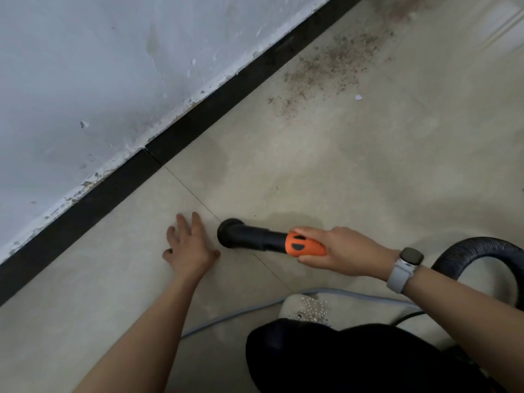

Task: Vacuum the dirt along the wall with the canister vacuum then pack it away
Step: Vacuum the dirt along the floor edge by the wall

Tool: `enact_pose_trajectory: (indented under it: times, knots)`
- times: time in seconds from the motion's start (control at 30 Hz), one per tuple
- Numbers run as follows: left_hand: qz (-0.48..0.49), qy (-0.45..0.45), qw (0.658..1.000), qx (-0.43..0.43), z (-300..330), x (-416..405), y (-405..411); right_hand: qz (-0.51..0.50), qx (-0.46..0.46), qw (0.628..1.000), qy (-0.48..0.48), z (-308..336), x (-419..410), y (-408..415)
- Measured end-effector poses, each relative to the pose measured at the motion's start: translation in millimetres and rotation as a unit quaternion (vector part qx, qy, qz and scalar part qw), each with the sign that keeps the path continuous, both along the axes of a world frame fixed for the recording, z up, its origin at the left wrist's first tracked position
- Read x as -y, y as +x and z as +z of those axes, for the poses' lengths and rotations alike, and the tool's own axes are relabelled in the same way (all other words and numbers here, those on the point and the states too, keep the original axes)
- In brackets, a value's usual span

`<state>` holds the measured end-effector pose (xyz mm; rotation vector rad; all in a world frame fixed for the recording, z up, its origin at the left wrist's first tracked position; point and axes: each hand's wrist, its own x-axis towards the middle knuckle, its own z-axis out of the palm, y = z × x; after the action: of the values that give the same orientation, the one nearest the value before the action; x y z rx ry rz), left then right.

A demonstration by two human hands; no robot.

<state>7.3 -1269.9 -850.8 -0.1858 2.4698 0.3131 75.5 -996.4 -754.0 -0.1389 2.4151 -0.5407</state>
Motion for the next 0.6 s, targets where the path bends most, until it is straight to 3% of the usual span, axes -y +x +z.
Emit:
enact_pose_trajectory:
  times: [0.1,0.33,0.6]
  knots:
    - [-0.005,0.006,1.0,-0.002,0.6,3.8,-0.3,-0.007,0.004,1.0,0.019,6.0,-22.3,1.0]
    - [0.01,0.011,1.0,-0.004,0.0,-1.8,-1.6,-0.164,-0.098,0.976,0.102,18.6,-81.3,-18.4]
    - [0.016,0.012,1.0,-0.002,6.6,-9.1,-3.7,-0.048,-0.009,0.998,0.04,15.1,-38.8,-0.7]
